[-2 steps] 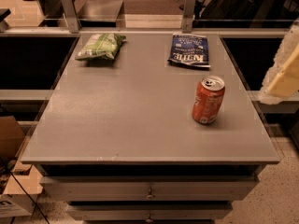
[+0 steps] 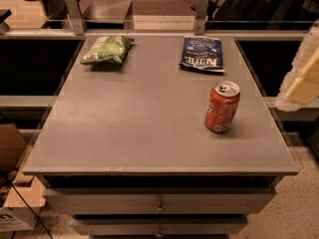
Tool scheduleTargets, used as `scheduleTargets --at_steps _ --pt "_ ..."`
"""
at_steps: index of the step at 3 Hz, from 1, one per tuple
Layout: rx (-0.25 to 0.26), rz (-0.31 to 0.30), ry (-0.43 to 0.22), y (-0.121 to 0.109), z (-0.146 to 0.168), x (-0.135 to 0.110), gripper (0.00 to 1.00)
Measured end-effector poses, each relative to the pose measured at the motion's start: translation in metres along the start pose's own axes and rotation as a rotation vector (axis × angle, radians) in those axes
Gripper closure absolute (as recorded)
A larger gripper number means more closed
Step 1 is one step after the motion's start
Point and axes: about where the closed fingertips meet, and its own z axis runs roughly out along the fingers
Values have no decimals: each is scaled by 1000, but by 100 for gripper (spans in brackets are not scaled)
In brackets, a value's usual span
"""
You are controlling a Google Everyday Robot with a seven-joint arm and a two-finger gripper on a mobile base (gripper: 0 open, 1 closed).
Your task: Move coke can near green jalapeno chip bag
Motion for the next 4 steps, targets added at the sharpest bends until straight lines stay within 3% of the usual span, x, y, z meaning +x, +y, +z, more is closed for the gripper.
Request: scheduleTargets --at_steps 1,2,3,4 --pt "0 0 0 0 0 0 0" --pt "-16 26 -72 3 10 -10 0" --pt "-17 33 -170 9 1 -39 0" --pt "-17 33 -171 9 0 -39 0"
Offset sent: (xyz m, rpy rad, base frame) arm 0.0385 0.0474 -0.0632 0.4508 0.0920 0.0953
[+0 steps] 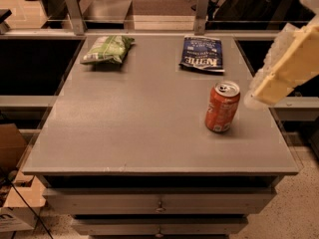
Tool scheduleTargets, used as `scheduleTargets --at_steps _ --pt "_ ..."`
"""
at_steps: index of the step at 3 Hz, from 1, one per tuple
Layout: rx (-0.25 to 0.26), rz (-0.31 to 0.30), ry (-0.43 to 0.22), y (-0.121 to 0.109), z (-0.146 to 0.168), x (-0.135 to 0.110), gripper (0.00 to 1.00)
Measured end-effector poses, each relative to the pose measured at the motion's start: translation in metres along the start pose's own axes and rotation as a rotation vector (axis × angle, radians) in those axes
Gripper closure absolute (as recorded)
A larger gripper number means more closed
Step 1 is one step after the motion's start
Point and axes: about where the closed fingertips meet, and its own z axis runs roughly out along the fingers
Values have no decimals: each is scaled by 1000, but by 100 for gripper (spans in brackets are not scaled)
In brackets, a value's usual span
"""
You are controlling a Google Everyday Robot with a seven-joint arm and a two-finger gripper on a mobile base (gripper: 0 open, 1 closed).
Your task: Move coke can near green jalapeno chip bag
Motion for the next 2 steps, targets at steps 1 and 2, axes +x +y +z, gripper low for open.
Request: scheduleTargets --at_steps 1,2 --pt "-36 22 -41 4 10 -4 0" --pt "-91 79 -120 2 38 5 0"
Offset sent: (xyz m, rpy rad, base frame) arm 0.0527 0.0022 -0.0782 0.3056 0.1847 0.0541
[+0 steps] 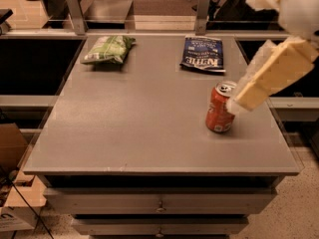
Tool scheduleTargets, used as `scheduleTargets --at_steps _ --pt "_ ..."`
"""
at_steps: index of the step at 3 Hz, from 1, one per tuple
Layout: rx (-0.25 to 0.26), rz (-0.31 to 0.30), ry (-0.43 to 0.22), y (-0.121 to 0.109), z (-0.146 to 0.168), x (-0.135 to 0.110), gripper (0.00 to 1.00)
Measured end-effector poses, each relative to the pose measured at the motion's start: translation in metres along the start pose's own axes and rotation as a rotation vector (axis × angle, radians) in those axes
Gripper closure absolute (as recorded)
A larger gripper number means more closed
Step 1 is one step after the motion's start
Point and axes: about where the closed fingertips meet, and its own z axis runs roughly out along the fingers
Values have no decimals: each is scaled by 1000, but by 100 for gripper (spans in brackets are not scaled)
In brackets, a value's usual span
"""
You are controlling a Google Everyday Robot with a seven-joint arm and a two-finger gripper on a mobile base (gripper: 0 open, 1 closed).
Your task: Move coke can near green jalapeno chip bag
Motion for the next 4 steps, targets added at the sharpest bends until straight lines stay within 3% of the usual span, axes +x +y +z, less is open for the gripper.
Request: scheduleTargets --at_steps 2,4 --pt "-53 94 -70 -20 55 40 0" --pt "-92 172 -39 -28 111 84 0"
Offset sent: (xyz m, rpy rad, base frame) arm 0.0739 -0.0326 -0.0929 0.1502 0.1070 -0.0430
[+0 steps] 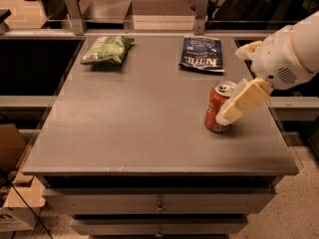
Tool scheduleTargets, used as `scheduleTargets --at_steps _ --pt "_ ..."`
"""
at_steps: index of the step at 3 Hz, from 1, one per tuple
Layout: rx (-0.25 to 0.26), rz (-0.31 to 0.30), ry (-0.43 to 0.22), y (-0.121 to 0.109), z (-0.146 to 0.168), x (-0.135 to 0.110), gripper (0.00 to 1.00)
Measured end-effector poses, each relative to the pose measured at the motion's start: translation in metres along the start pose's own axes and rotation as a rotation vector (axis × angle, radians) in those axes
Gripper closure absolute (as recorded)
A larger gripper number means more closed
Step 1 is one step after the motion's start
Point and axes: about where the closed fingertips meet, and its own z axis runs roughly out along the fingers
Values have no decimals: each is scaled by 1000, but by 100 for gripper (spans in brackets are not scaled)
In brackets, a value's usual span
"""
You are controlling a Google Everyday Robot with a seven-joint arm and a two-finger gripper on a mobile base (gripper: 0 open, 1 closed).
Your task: Move coke can near green jalapeno chip bag
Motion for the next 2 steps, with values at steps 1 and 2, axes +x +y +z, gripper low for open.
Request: scheduleTargets --at_steps 1,2 --pt "-43 44 13 1 31 19 0" --pt "-80 78 18 5 55 32 15"
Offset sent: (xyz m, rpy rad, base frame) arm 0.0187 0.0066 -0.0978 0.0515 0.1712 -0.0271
